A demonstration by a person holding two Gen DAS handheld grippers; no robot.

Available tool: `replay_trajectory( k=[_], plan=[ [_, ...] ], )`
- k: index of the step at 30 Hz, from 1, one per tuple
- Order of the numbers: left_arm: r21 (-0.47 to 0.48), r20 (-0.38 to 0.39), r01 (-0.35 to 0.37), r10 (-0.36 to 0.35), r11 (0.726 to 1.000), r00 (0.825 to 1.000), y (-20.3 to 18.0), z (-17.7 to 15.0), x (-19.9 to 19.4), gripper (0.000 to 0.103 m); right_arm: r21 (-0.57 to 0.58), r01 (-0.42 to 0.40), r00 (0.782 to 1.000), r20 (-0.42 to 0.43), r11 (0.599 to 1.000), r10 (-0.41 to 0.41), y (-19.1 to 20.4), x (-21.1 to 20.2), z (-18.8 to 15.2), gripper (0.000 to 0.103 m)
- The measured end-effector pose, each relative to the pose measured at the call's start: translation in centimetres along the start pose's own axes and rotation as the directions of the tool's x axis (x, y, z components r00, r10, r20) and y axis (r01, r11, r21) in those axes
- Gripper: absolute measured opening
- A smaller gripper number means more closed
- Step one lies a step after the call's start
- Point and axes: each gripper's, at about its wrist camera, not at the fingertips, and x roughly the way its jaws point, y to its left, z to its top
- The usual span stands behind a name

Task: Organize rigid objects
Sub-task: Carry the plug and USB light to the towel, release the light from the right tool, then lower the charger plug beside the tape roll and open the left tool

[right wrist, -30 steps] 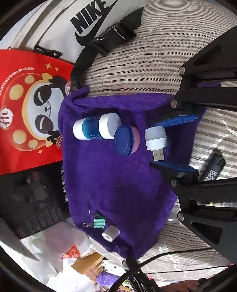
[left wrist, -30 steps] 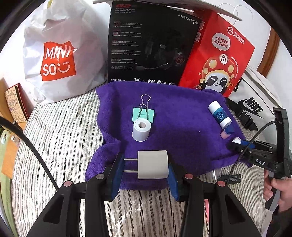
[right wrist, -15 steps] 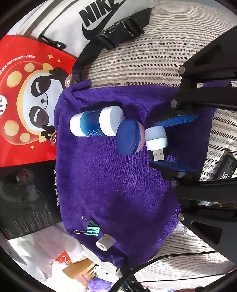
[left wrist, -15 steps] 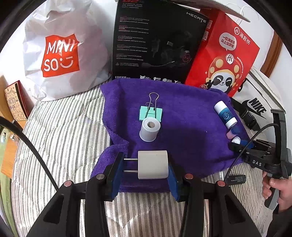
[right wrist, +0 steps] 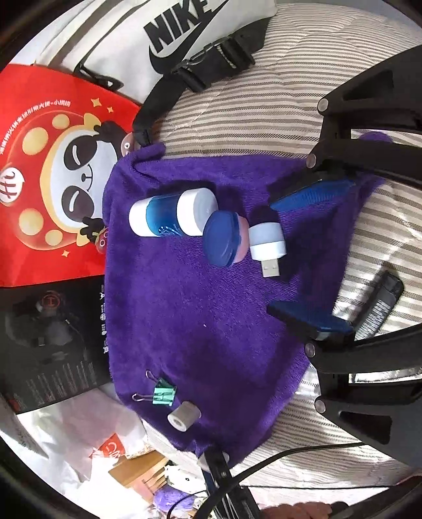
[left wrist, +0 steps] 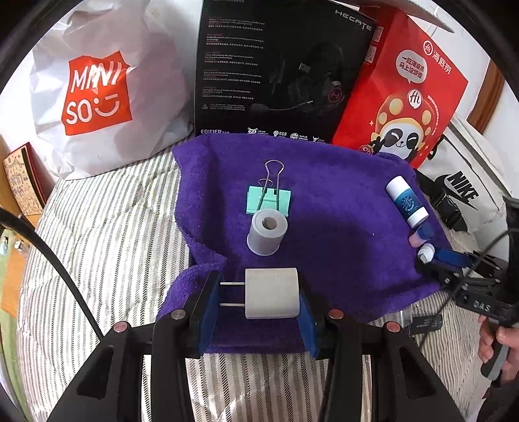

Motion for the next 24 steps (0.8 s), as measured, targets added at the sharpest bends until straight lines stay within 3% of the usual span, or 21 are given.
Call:
replay_trajectory(
  k=[2,15,24],
  plan=[
    [0.003,-0.005,0.003,-0.003,1.0,1.0,-0.1,0.0,0.4,0.041,0.002,0.014,1.0,0.01,1.0,-0.014,-0.2,-0.8,-0.4,0.064],
    [0.031,-0.035,-0.029,0.03,0.999,0.999,-1.1,0.4,3.3,0.041,0.053,-0.038,0.996,0.083,0.998,0.033,0.2,-4.1,-3.4,0.066],
    [0.058,-0.044,-0.048,0.05,0.997,0.998,-1.5,1.3,4.4,0.041,-0.014,0.026,0.996,0.091,1.0,-0.024,1.4,-5.1,-4.0,0.066]
  ],
)
